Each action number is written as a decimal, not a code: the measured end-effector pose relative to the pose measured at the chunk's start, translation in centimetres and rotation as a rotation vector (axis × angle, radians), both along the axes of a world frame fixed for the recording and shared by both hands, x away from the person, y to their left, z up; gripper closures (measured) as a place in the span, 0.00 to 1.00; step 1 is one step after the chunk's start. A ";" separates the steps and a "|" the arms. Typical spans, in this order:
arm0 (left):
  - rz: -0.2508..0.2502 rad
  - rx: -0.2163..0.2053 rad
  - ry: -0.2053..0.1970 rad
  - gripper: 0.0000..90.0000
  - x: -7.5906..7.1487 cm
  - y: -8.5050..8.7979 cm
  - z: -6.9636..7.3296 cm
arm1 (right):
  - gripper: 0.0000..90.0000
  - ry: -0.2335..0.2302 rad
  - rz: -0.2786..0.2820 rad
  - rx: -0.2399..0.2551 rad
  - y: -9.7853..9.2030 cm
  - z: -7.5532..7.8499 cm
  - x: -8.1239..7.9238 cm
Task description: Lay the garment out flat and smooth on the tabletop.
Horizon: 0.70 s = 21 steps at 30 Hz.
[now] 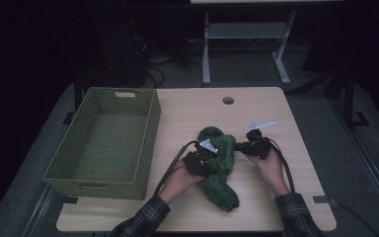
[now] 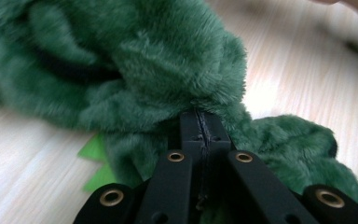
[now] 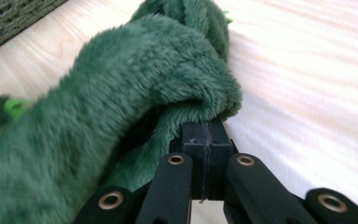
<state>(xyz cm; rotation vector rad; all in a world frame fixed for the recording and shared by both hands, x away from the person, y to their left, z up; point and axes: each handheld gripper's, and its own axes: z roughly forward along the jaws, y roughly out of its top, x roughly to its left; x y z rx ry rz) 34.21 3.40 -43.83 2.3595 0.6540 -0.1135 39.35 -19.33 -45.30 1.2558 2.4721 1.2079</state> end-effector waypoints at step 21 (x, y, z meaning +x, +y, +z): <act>0.052 -0.017 -0.143 0.78 -3.2 4.4 2.8 | 0.68 -0.021 0.118 0.019 -1.7 1.0 -11.8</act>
